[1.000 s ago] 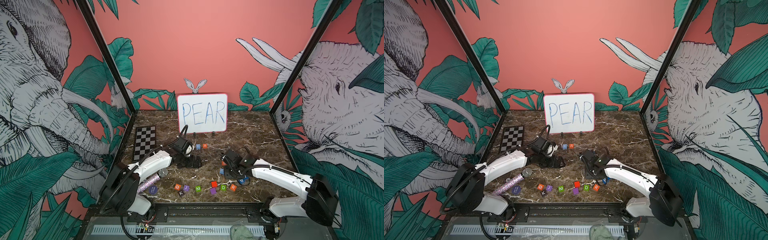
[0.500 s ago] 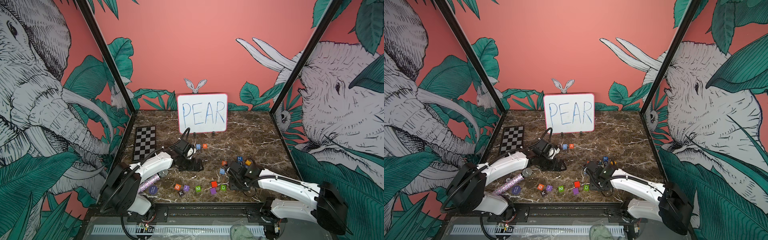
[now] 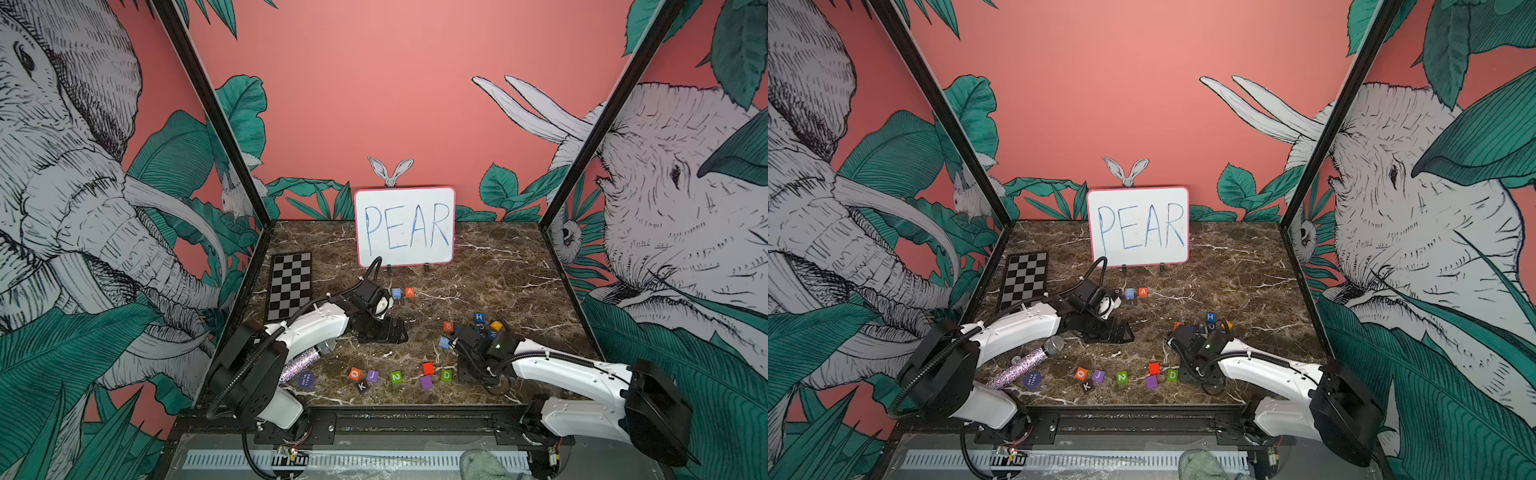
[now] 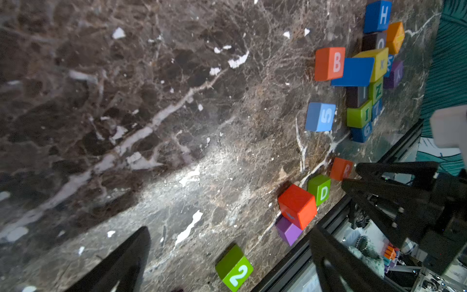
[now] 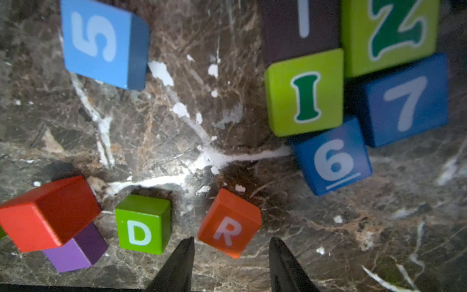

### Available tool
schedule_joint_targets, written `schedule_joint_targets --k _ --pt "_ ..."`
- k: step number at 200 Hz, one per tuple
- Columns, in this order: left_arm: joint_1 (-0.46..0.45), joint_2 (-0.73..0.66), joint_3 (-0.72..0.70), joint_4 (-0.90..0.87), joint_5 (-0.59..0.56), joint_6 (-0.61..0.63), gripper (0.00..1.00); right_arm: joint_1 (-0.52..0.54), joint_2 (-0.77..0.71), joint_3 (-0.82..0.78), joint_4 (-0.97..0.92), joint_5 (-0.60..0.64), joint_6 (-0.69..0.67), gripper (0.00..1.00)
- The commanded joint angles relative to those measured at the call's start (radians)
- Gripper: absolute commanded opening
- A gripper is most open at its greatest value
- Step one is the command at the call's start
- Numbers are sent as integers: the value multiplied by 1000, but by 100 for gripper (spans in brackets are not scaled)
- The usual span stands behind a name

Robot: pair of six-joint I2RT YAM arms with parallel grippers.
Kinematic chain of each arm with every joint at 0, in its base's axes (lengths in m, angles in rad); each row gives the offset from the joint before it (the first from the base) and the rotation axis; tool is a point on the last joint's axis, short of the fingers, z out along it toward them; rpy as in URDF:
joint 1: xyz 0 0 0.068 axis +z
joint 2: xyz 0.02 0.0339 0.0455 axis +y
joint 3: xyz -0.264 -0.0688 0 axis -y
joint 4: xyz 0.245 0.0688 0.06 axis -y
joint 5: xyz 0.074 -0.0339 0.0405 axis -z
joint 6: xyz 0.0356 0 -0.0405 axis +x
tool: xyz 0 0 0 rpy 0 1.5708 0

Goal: Spell the uppercase word “pear” with letter blocks
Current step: Pick up the letter block from the center of the board.

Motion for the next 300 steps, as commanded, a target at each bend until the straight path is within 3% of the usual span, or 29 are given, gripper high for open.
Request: schedule_joint_targets --k 1,220,300 --pt "-4 3 19 8 3 13 99 6 25 -12 15 15 63 50" --pt "-5 7 -5 38 -2 7 99 -15 158 84 31 29 -31 46" --pt "-5 18 3 39 3 7 99 -16 154 78 20 42 -32 38"
